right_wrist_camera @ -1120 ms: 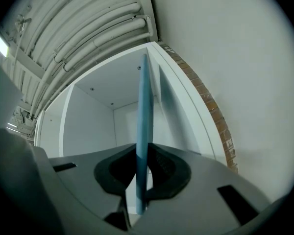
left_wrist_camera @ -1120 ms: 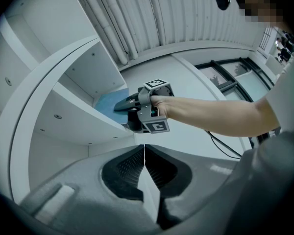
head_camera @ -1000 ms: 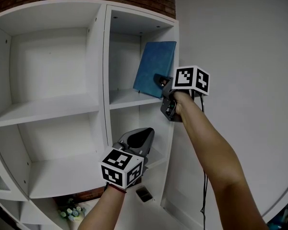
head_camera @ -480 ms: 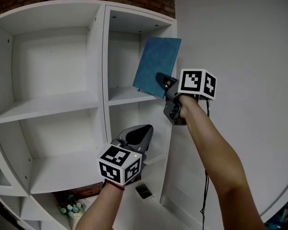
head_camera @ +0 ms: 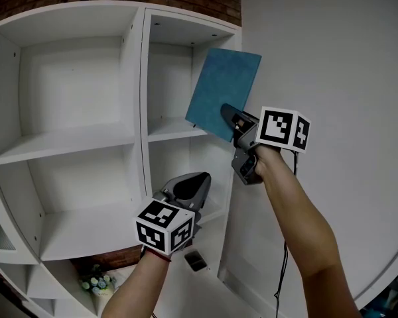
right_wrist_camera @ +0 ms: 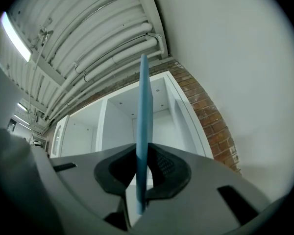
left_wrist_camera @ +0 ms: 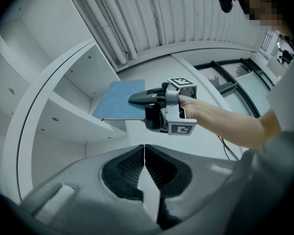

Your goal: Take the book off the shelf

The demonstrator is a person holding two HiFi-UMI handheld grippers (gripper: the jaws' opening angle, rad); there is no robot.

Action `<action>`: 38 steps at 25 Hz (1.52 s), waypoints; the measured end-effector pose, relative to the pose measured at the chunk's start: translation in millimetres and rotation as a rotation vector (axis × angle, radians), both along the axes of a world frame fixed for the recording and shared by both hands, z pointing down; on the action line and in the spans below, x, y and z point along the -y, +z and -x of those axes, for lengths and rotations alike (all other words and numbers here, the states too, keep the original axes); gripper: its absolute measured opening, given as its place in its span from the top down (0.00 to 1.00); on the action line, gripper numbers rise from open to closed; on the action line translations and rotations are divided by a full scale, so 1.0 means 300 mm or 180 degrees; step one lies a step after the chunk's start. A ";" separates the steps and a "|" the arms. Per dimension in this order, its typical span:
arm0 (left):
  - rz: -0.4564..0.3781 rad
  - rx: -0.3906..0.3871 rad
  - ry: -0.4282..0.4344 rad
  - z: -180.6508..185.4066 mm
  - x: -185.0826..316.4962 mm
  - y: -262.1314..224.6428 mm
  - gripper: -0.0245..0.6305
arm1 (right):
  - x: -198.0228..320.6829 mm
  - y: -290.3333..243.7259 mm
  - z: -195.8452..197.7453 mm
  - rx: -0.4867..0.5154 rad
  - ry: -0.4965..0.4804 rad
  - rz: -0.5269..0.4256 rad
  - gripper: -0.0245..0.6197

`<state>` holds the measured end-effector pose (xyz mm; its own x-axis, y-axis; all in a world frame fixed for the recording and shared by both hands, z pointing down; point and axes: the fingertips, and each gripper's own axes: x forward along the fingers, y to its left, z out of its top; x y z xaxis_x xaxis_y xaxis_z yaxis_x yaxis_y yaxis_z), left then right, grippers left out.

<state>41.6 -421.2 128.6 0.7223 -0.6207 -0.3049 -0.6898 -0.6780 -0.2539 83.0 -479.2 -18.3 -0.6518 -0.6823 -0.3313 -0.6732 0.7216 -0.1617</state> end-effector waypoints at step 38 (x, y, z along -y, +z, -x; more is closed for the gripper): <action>0.0048 -0.0160 0.0289 0.040 -0.288 0.207 0.95 | -0.461 0.525 -0.075 0.0351 -0.0413 -0.0295 0.88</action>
